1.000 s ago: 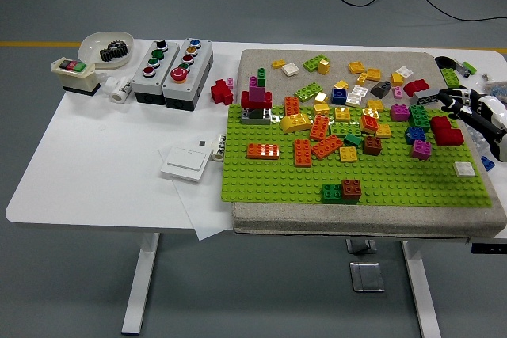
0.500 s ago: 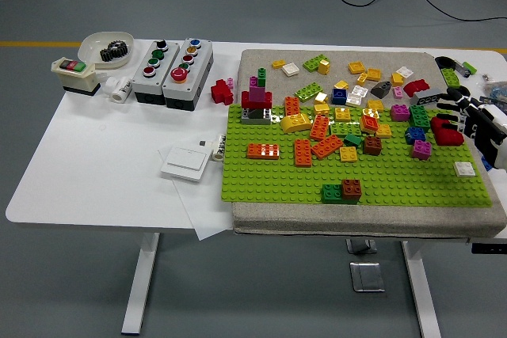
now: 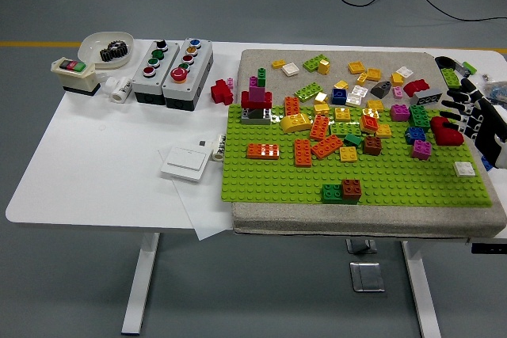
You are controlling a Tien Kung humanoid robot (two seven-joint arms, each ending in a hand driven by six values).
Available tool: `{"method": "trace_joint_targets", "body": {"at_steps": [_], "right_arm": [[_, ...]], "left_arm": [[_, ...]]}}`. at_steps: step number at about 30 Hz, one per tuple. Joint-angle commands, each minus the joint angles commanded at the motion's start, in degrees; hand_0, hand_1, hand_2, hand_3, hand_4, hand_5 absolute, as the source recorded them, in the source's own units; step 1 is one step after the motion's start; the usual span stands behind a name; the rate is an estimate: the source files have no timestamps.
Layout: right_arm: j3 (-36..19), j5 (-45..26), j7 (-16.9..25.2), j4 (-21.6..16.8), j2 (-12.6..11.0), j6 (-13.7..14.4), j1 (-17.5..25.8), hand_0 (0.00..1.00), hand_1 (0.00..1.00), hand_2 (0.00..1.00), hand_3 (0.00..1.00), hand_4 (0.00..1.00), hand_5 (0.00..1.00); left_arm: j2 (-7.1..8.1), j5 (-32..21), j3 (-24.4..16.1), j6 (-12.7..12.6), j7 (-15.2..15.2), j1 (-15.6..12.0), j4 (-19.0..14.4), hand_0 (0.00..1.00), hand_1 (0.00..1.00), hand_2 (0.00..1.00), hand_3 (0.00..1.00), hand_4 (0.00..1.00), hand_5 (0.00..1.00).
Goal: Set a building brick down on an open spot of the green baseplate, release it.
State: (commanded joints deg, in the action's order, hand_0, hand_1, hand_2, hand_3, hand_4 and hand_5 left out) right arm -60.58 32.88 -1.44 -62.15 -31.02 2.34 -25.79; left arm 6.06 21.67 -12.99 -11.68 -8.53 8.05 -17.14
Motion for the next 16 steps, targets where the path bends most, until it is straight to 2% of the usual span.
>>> {"method": "trace_joint_targets", "body": {"at_steps": [11,16], "right_arm": [[-0.28,0.18,0.45,0.0,-0.23,0.73,-0.03,0.748,0.71,0.775,0.801,0.998,0.811],[-0.17,2.54,1.23,-0.03,-0.3,1.57,-0.06,0.736,0.692,0.771,0.801,0.998,0.812]], "left_arm": [[0.0,-0.29,0.13,-0.07,0.1,0.1,0.05,0.735,0.748,0.778,0.65,0.772,0.728],[0.0,-0.14,0.06,-0.05,0.03,0.04,0.07,0.735,0.748,0.778,0.649,0.772,0.729]]}}
